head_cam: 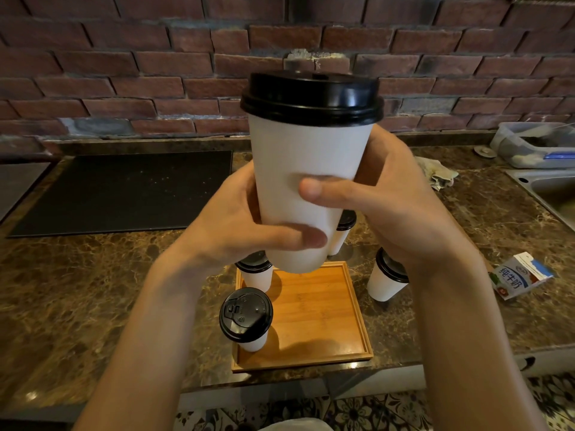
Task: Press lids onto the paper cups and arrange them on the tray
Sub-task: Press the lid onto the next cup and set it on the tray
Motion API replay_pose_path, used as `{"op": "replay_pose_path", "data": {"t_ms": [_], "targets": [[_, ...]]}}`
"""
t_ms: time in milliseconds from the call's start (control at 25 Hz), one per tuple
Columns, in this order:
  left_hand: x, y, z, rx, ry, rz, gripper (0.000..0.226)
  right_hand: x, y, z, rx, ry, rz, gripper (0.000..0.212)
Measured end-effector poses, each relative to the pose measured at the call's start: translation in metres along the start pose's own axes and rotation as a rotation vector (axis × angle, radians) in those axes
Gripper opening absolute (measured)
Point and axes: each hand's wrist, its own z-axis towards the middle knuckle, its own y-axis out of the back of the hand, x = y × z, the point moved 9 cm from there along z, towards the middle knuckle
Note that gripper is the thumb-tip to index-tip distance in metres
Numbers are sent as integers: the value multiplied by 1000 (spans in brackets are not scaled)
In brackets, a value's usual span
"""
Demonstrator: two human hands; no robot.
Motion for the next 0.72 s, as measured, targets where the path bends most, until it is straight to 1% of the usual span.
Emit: {"op": "replay_pose_path", "data": {"t_ms": [80,160,200,360,480,640,720], "targets": [[1,-1,-1,6,9,20,75,1,-1,-1,21,-3,-21,58],[3,-1,-1,-7,11,32,71,1,-2,-2,25,-13,-53,58],[3,0,-2,-14,12,32,73,0,-2,-2,22,-21,-64,59],[2,2,-2,-67,18,29,74,2,-3,0,7,-34,-93,58],[4,8,-2,-134,15,46,66,4,-3,0,-33,-31,-125,58],[6,14,-2,-236,2,100,68,3,0,1,-117,-43,-213,61],[5,12,-3,-258,-9,119,66,1,2,2,-152,-55,-238,61]]}}
